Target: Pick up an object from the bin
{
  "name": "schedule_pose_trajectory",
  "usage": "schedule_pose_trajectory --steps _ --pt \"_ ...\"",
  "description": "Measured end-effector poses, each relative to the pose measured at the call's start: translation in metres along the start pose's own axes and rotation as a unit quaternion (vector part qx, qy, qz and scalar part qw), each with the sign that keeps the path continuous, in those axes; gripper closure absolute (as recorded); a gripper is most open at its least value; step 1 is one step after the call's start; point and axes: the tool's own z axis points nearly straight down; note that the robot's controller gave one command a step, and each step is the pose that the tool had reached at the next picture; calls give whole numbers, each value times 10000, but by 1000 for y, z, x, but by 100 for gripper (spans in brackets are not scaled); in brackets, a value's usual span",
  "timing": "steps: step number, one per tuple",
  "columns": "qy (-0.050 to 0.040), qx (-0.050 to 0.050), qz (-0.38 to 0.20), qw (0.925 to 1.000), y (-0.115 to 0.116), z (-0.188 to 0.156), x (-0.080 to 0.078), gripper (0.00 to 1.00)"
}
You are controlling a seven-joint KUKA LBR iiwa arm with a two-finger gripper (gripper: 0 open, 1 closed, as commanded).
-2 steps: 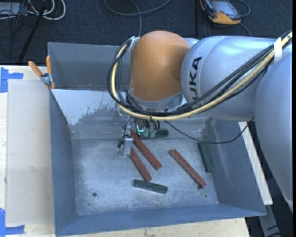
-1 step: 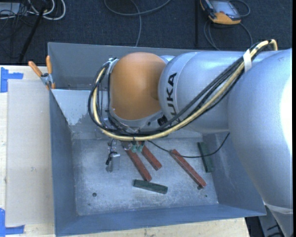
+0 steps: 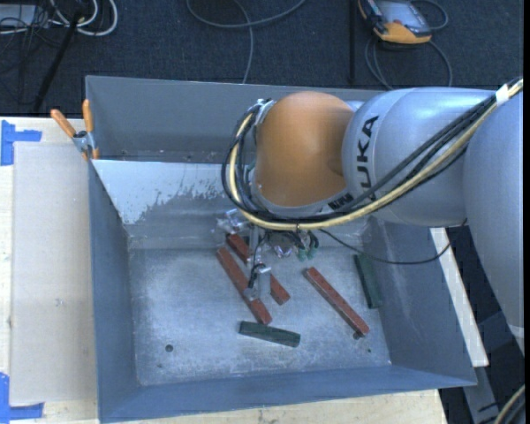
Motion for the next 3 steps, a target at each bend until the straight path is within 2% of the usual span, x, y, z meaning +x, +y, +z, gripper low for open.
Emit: schedule_pose_trajectory --steps 1,2,3 --pt "20 -20 -2564 9666 -22 26 86 0" --pt "-39 4 -2338 9723 -14 76 131 0" --pt "-45 33 -2602 9656 -108 -1 123 0"
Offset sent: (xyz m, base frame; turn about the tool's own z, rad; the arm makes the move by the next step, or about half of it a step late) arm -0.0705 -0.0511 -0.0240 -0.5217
